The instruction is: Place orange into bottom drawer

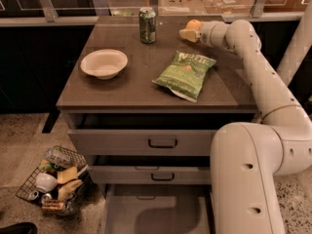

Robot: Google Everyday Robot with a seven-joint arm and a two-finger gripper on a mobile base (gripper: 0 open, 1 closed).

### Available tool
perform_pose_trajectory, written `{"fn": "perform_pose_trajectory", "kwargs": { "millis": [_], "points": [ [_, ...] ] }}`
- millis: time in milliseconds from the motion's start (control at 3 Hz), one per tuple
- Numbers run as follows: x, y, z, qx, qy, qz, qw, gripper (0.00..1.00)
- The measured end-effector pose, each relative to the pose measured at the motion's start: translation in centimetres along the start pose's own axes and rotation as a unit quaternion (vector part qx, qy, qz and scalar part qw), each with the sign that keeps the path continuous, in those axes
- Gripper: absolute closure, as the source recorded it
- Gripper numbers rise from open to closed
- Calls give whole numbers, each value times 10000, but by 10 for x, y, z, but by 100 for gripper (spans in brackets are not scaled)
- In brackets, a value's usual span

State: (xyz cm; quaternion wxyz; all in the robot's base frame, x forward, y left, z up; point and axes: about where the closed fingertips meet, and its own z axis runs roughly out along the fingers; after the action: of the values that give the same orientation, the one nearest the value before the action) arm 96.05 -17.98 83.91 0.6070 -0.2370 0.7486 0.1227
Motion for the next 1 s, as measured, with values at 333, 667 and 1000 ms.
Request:
{"fn": "perform_pose_trajectory", "kwargs": {
  "millis": [333,667,1000],
  "points": [
    [1,2,2,-18,8,4,10000,63],
    [3,5,5,-38,16,8,10000,87],
    [4,8,7,-58,25,12,10000,100]
  ]
}}
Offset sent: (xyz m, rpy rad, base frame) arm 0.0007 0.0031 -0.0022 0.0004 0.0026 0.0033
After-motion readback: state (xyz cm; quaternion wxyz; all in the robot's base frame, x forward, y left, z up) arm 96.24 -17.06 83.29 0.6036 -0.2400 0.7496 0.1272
